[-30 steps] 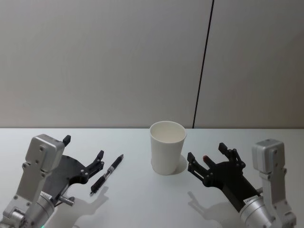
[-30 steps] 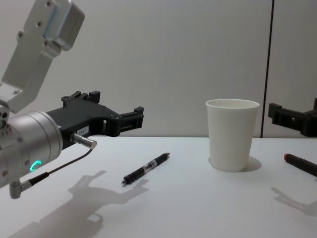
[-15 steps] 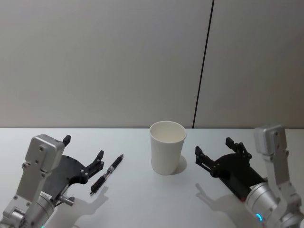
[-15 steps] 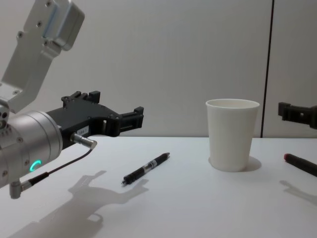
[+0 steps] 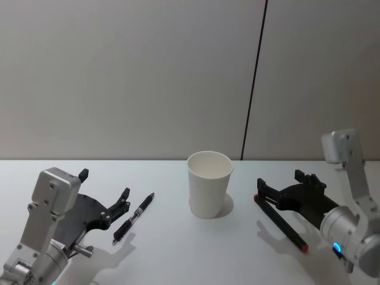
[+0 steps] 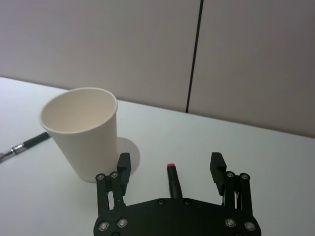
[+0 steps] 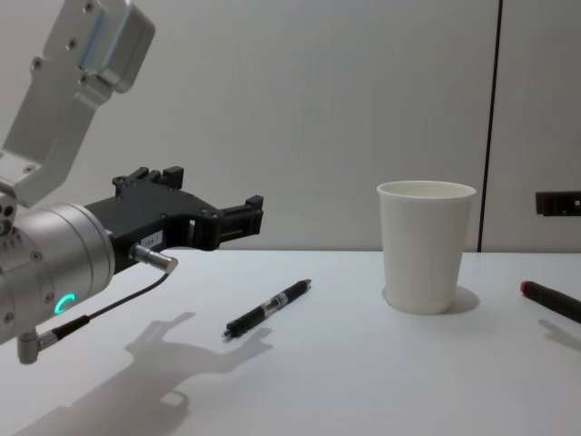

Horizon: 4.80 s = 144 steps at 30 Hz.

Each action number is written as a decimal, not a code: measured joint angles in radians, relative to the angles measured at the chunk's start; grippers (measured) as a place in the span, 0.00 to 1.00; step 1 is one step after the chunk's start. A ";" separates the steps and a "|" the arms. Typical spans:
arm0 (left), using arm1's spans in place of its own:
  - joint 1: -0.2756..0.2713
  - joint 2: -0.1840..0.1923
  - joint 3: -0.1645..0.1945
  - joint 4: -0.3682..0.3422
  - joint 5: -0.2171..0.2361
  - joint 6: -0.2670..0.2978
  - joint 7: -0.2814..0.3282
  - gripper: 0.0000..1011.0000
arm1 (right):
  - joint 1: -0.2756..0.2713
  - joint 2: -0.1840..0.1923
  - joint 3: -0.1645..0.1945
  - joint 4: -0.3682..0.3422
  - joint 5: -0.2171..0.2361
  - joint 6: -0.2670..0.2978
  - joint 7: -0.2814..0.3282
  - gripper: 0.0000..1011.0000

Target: Place the pen into the pen holder.

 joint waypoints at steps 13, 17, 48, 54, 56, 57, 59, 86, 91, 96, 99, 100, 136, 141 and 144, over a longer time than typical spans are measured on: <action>0.000 0.000 0.000 0.000 0.000 0.000 0.000 0.99 | 0.128 -0.007 -0.017 0.041 0.009 0.279 -0.023 0.99; 0.000 0.000 0.000 0.000 0.000 0.000 0.000 0.99 | 0.157 -0.014 -0.030 0.063 0.004 0.320 -0.029 0.99; 0.000 0.000 0.000 0.000 0.000 0.000 0.000 0.99 | 0.233 -0.063 -0.087 0.232 -0.060 0.325 -0.054 0.99; 0.000 0.000 0.000 0.000 0.000 0.000 0.000 0.99 | 0.233 -0.073 -0.089 0.250 -0.066 0.321 -0.055 0.99; 0.000 0.000 0.000 0.000 0.000 0.000 0.000 0.99 | 0.232 -0.076 -0.089 0.255 -0.067 0.321 -0.056 0.99; 0.000 0.000 0.000 0.000 0.000 0.000 0.000 0.99 | 0.231 -0.078 -0.089 0.259 -0.067 0.320 -0.056 0.99; 0.000 0.000 0.000 0.000 0.000 0.000 0.000 0.99 | 0.230 -0.081 -0.089 0.264 -0.068 0.318 -0.056 0.99; 0.000 0.000 0.000 0.000 0.000 0.000 0.000 0.99 | 0.223 -0.100 -0.083 0.294 -0.074 0.307 -0.052 0.78; 0.000 0.000 0.000 0.000 0.000 0.000 0.000 0.99 | 0.222 -0.100 -0.082 0.295 -0.074 0.306 -0.052 0.63; 0.000 0.000 0.000 0.000 0.000 0.000 0.000 0.99 | 0.222 -0.101 -0.082 0.296 -0.074 0.306 -0.052 0.47; 0.000 0.000 0.000 0.000 0.000 0.000 0.000 0.99 | 0.222 -0.101 -0.082 0.297 -0.074 0.306 -0.052 0.35; 0.000 0.000 0.000 0.000 0.000 0.000 0.000 0.99 | 0.221 -0.101 -0.082 0.297 -0.075 0.306 -0.052 0.33; 0.000 0.000 0.000 0.000 0.000 0.000 0.000 0.99 | 0.212 -0.108 -0.073 0.290 -0.075 0.273 -0.047 0.19; 0.000 0.000 0.000 0.000 0.000 0.000 0.000 0.99 | 0.204 -0.118 -0.061 0.277 -0.070 0.224 -0.039 0.19; 0.000 0.000 0.000 0.000 0.000 0.000 0.000 0.99 | 0.200 -0.125 -0.052 0.269 -0.067 0.192 -0.036 0.19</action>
